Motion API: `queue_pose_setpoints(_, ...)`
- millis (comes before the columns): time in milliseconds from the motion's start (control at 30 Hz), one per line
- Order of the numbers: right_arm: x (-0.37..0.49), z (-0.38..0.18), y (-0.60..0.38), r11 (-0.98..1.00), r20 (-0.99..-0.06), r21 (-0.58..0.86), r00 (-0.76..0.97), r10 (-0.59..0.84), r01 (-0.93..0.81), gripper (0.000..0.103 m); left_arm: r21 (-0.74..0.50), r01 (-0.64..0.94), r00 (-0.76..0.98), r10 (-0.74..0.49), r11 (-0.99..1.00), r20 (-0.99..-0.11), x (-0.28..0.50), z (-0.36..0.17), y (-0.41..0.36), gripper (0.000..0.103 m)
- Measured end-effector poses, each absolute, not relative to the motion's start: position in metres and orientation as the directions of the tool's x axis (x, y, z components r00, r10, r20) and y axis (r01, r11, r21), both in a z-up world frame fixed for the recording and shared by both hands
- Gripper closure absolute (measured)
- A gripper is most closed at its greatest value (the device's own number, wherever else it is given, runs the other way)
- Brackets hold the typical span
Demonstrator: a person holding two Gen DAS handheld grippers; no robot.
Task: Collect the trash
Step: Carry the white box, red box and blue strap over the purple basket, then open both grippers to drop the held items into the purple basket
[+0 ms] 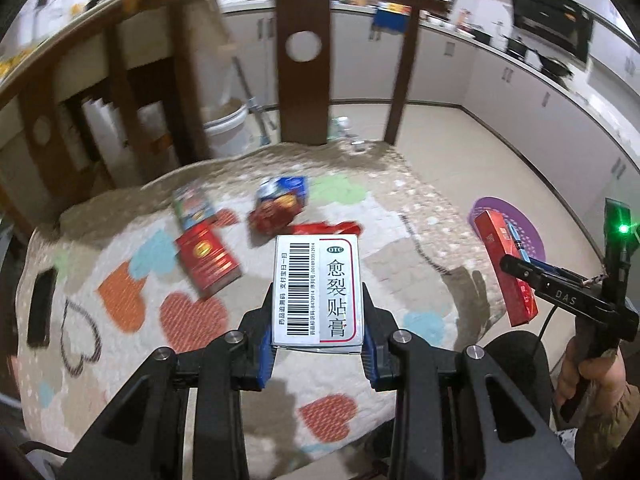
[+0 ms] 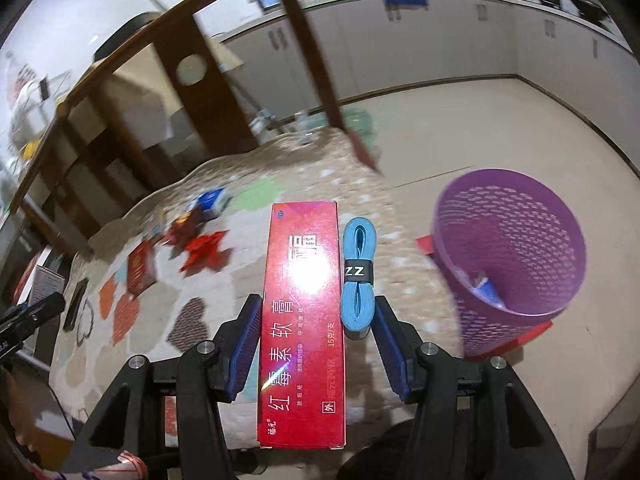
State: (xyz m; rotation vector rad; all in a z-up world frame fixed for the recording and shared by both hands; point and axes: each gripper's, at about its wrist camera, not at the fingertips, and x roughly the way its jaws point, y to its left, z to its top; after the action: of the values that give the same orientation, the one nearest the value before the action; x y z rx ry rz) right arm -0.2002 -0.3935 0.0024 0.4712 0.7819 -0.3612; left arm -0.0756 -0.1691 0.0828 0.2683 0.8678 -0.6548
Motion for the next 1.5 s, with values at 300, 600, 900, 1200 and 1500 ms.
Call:
queue_pose_setpoints(300, -0.232, 0.003, -0.45, 0.774, -0.729, 0.268, 0.646, -0.226, 0.573, 0.044, -0.051, 0.764, 0.357, -0.488, 0.643, -0.797, -0.076, 0.081, -0.273, 0.07)
queue_pose_setpoints(600, -0.262, -0.009, -0.525, 0.69, -0.741, 0.264, 0.599, -0.302, 0.674, 0.044, -0.139, 0.83, 0.196, -0.514, 0.541, -0.835, -0.075, 0.048, -0.395, 0.07)
queue_pose_setpoints(900, -0.263, -0.031, -0.579, 0.644, -0.762, 0.272, 0.569, -0.31, 0.715, 0.044, -0.213, 0.851, 0.071, -0.507, 0.48, -0.859, -0.081, 0.011, -0.491, 0.07)
queue_pose_setpoints(1200, -0.26, -0.041, -0.603, 0.627, -0.758, 0.305, 0.582, -0.296, 0.717, 0.043, -0.191, 0.867, 0.071, -0.494, 0.459, -0.866, -0.086, -0.004, -0.518, 0.058)
queue_pose_setpoints(1500, -0.266, -0.039, -0.602, 0.607, -0.752, 0.308, 0.578, -0.316, 0.732, 0.035, -0.21, 0.855, 0.072, -0.509, 0.475, -0.858, -0.089, 0.001, -0.499, 0.047)
